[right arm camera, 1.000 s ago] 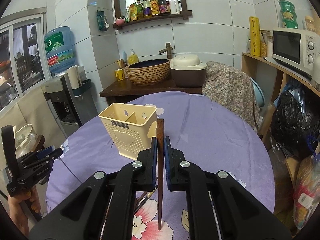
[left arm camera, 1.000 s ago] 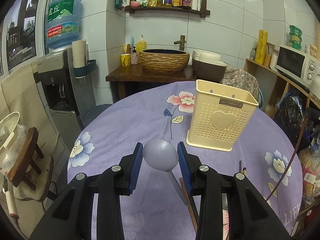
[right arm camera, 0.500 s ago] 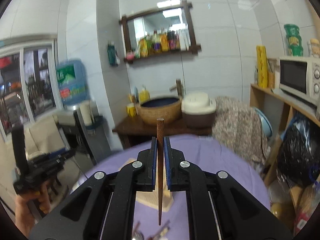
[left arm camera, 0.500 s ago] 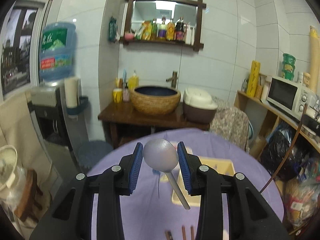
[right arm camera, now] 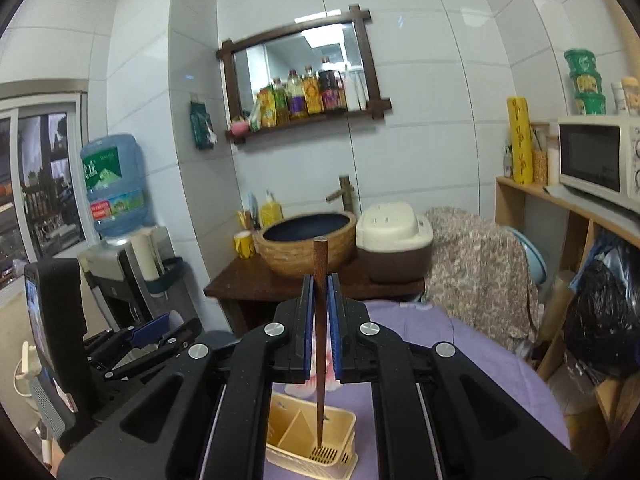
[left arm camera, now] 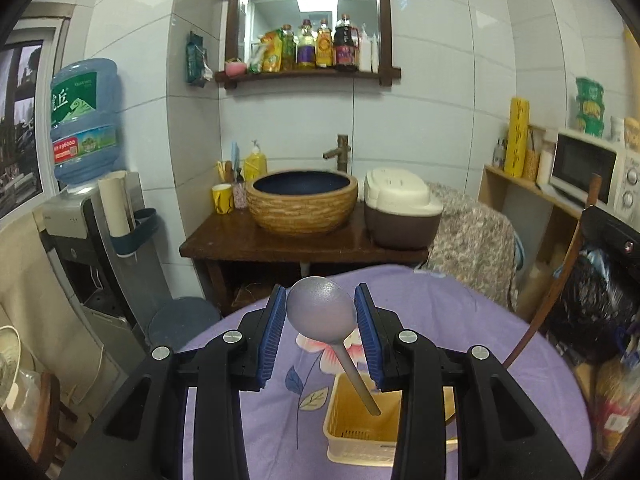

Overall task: Organize utensils
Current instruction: 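Lower the chopstick and grey spoon into the cream holder and open both tools, then withdraw both tools from the holder back toward the remaining utensils, then move the left tool to the brown chopsticks while the right tool approaches the wooden-handled spoon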

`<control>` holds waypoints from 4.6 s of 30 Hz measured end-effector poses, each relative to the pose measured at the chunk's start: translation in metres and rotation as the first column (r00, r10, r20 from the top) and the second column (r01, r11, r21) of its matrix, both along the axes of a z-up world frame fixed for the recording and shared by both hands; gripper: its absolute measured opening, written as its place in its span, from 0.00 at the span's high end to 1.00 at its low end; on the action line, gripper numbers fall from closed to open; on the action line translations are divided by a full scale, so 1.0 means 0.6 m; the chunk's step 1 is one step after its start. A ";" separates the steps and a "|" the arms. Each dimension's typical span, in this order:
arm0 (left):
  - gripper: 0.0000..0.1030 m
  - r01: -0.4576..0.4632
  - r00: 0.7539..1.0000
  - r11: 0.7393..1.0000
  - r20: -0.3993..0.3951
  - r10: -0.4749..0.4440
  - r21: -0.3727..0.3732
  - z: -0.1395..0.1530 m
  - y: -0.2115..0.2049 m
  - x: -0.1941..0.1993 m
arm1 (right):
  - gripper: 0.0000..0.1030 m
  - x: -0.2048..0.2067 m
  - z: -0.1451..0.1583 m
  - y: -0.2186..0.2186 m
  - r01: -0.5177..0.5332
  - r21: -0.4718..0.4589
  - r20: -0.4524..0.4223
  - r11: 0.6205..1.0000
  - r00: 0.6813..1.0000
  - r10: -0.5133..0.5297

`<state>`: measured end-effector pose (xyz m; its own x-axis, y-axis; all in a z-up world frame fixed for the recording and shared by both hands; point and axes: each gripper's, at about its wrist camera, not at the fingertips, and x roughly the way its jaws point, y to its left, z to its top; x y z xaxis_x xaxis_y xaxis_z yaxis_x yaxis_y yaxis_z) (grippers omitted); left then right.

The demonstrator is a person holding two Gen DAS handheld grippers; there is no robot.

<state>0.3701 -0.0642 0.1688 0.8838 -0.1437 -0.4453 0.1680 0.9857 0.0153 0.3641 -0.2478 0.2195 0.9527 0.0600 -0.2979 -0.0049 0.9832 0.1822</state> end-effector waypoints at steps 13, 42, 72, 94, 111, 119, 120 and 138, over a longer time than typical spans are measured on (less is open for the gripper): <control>0.65 0.036 0.992 0.997 -0.125 -0.028 0.062 -0.108 -0.011 0.007 | 0.92 0.029 -0.102 -0.013 -0.023 0.036 -0.131 0.999 0.991 0.027; 0.05 -0.020 0.998 0.999 -0.059 0.017 -0.044 -0.151 0.110 -0.215 | 0.06 -0.184 -0.191 -0.012 0.038 -0.035 -0.128 0.999 0.991 -0.042; 0.19 -0.083 0.945 0.996 -0.316 0.085 0.021 -0.349 0.150 -0.353 | 0.06 -0.346 -0.403 0.037 0.028 -0.133 -0.342 0.991 0.937 -0.072; 0.25 0.016 0.932 0.997 -0.363 0.015 0.080 -0.357 0.078 -0.325 | 0.06 -0.333 -0.403 0.047 0.011 -0.142 -0.372 0.990 0.926 -0.064; 0.26 -0.033 0.923 0.998 -0.382 0.050 0.050 -0.355 0.118 -0.308 | 0.06 -0.320 -0.408 0.065 -0.011 -0.148 -0.393 0.989 0.918 -0.049; 0.26 -0.090 0.913 0.992 -0.390 0.119 0.092 -0.360 0.145 -0.263 | 0.06 -0.312 -0.414 0.056 0.010 -0.174 -0.418 0.985 0.905 -0.083; 0.27 -0.087 0.911 0.993 -0.397 0.110 0.075 -0.359 0.151 -0.258 | 0.06 -0.308 -0.415 0.057 0.010 -0.176 -0.423 0.984 0.902 -0.085; 0.28 -0.125 0.909 0.992 -0.398 0.122 0.018 -0.351 0.166 -0.267 | 0.65 -0.213 -0.444 0.112 -0.033 -0.085 -0.535 0.996 0.845 -0.018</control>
<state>0.2102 0.0357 -0.0418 0.6446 -0.0502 -0.7628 0.0356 0.9987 -0.0356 0.2362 -0.1808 -0.0468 0.6439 0.0161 -0.7649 0.0608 0.9955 0.0721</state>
